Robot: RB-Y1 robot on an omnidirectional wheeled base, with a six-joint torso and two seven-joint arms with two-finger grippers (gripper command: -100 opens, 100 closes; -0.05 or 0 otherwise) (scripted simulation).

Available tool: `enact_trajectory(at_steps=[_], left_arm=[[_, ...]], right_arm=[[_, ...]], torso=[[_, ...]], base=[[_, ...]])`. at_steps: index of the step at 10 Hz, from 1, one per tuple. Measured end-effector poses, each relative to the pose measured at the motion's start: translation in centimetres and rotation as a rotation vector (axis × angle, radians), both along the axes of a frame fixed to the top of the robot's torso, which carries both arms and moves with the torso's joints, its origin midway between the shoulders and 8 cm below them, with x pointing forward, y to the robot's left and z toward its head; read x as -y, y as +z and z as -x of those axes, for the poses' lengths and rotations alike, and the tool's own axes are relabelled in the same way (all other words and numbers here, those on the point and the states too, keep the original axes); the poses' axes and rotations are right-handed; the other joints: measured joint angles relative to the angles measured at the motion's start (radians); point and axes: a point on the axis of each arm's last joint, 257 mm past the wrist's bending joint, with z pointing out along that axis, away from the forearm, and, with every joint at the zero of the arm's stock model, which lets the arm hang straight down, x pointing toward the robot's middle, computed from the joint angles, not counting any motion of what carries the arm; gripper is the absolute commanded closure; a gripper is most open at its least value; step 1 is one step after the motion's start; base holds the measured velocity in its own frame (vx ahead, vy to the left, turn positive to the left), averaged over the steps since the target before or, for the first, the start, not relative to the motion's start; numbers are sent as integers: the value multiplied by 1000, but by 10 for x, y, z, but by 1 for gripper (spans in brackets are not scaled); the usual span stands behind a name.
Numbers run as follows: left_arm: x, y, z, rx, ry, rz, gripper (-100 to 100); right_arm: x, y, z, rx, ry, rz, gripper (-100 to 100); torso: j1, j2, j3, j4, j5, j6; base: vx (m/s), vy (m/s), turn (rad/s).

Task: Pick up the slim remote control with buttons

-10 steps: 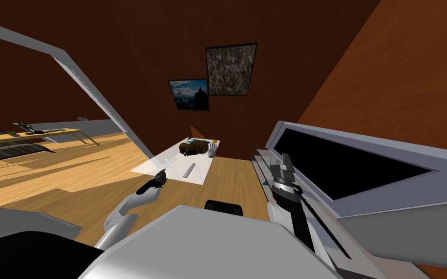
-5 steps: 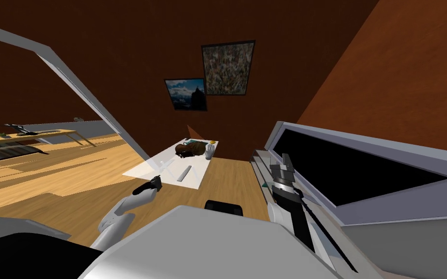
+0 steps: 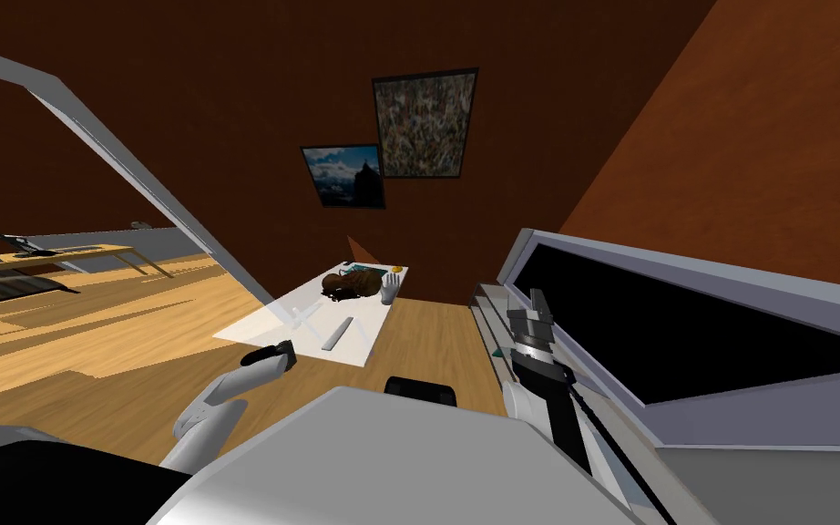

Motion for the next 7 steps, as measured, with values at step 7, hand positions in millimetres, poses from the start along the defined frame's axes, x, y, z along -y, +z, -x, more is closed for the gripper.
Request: enact_trajectory(at_steps=[7], left_arm=[[-5, -37, 56, -93, 212, 202, -100]], right_arm=[[0, 0, 0, 0, 0, 0, 0]], torso=[[3, 0, 0, 0, 1, 0]], base=[[130, -33, 0]])
